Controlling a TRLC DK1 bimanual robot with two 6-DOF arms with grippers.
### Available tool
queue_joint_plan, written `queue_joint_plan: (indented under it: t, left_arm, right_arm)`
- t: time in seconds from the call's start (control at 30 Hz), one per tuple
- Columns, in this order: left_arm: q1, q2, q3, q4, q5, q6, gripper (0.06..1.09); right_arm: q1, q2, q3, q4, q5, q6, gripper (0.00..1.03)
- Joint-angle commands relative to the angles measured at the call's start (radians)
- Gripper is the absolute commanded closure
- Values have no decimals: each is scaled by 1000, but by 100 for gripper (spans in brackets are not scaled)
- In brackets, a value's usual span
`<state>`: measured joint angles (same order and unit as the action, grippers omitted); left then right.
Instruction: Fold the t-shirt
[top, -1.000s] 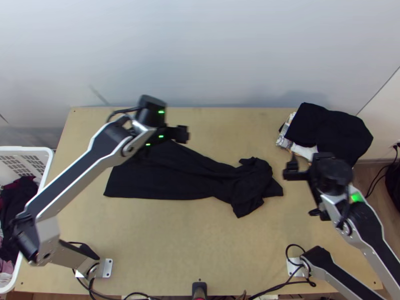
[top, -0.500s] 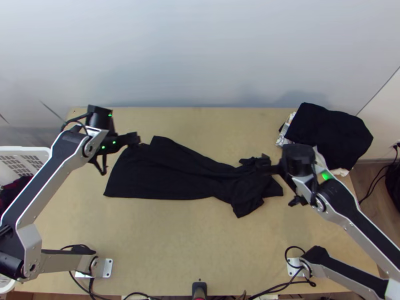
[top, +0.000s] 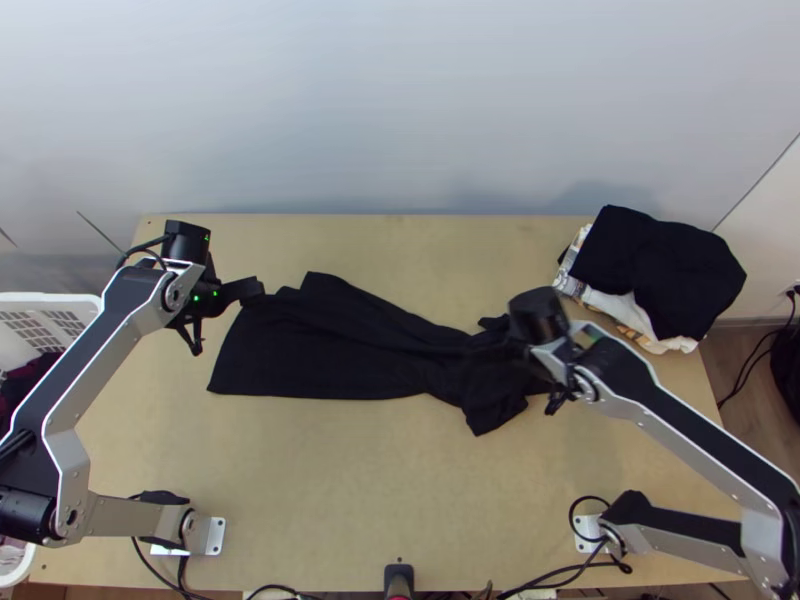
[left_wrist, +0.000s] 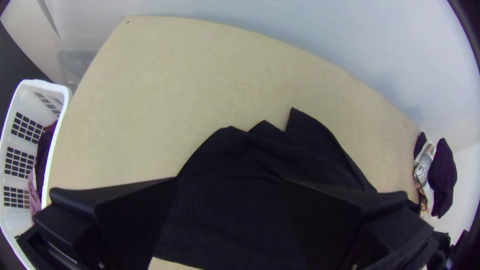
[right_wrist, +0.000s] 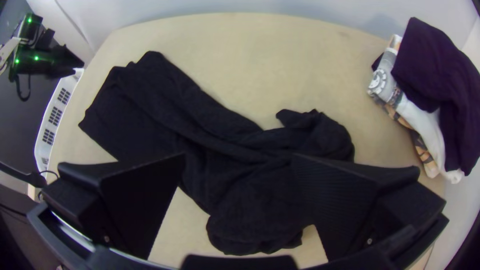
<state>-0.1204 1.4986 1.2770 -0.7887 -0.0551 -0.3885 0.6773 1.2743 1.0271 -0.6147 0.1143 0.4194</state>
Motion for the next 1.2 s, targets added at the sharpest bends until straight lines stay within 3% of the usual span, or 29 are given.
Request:
queue_joint_plan:
  t: [0.0, 0.33, 0.8, 0.9, 1.0, 1.17]
  left_arm:
    - [21, 49, -1, 40, 1, 10, 11]
    - [18, 249, 48, 149, 1, 16, 11]
    - [11, 442, 162, 157, 1, 17, 18]
    - [16, 459, 162, 155, 0, 17, 26]
    - [16, 466, 154, 152, 0, 28, 26]
    - [10, 460, 133, 163, -20, 36, 53]
  right_arm:
    - [74, 94, 22, -14, -57, 38, 5]
    - [77, 128, 53, -13, -56, 30, 5]
    - [30, 146, 65, -13, -54, 24, 5]
    - [28, 151, 65, -13, -54, 25, 5]
    - [28, 154, 68, -14, -54, 22, 5]
    - [33, 161, 79, -25, -54, 19, 5]
